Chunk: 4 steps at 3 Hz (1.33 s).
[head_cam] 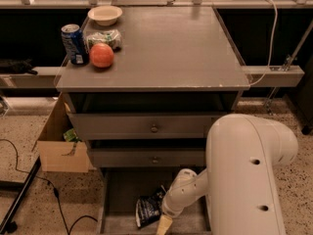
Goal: Pick blue chip bag from bottom drawer and place on counter
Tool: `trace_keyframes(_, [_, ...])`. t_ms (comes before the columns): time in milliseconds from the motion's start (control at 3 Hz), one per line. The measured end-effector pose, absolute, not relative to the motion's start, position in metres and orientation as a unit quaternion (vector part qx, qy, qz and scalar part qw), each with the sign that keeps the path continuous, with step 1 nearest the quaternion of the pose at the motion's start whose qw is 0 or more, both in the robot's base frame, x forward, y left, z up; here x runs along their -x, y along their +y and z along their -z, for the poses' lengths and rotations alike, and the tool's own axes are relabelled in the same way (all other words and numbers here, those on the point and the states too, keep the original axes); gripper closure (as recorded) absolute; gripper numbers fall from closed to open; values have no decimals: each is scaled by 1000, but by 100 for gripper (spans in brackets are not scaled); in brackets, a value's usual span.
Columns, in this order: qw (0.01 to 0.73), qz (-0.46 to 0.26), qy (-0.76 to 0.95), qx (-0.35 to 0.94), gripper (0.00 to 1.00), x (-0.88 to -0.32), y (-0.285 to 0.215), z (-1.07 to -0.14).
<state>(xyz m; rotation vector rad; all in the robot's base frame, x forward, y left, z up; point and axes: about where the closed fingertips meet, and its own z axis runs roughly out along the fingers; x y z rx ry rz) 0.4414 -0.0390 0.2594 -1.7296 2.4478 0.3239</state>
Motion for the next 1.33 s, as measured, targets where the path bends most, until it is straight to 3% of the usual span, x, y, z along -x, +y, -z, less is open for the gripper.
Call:
trace_keyframes(667, [-30,-136,808,573,0,-410,-23,-241])
trace_keyframes(1333, [-58,-136,802,578,0,-411,-15,-219])
